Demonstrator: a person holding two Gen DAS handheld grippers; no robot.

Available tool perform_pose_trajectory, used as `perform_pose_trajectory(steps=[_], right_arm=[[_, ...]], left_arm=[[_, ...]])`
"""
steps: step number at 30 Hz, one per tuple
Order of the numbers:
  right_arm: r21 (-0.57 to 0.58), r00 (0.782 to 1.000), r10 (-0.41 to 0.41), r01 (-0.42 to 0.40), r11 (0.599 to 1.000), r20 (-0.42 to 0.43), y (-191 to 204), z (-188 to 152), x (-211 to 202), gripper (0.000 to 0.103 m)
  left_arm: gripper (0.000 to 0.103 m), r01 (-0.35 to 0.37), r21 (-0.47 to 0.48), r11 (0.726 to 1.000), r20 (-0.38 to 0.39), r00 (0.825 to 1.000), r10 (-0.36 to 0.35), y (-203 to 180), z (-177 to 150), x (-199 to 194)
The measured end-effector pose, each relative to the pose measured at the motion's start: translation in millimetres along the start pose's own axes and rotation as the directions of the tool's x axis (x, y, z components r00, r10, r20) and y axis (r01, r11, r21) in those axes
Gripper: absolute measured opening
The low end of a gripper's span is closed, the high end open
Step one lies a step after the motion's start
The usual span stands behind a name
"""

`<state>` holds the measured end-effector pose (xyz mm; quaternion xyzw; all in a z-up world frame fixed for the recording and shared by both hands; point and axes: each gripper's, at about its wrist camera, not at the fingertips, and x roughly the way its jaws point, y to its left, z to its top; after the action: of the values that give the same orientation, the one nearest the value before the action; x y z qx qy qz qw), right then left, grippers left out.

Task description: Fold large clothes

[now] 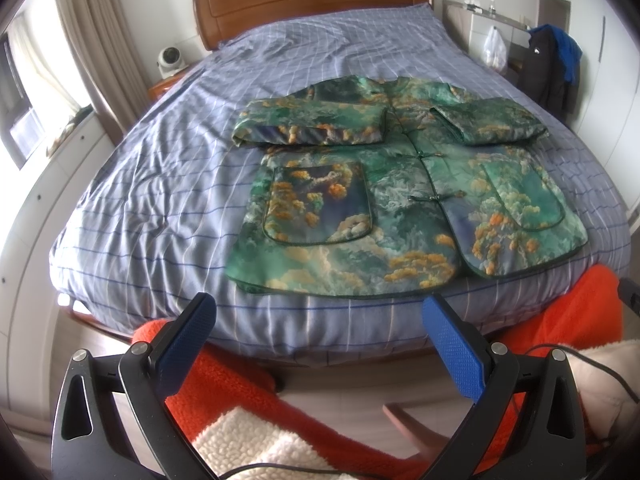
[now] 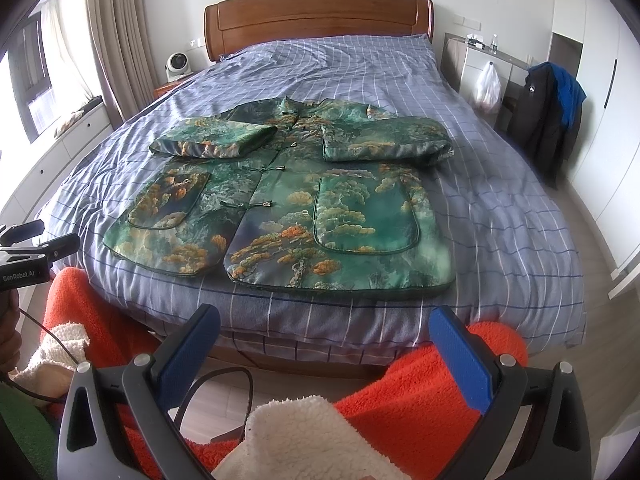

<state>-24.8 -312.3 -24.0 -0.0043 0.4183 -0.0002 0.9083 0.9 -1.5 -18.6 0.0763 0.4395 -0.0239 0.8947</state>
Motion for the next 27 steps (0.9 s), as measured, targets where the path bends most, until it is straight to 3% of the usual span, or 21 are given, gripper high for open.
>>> perform_pose_trajectory(steps=[12,18,27], right_arm=[[-0.008,0.996,-0.090,0.089,0.996,-0.011,-1,9,0,0.103],[-0.019,0.978,-0.204,0.204,0.979,-0.046,-7,9,7,0.103],[-0.019,0.964,-0.253,0.252,0.968,-0.087,-15,7,15,0.103]], left_arm=[[0.103,0.013,-0.002,1.000,-0.005,1.000,-0.013,-1,3,0],[0.103,0.027,-0.009,1.000,-0.006,1.000,-0.028,0,7,-1],[0.103,0.042,-0.016,0.999,-0.012,0.999,-0.042,3,9,1]])
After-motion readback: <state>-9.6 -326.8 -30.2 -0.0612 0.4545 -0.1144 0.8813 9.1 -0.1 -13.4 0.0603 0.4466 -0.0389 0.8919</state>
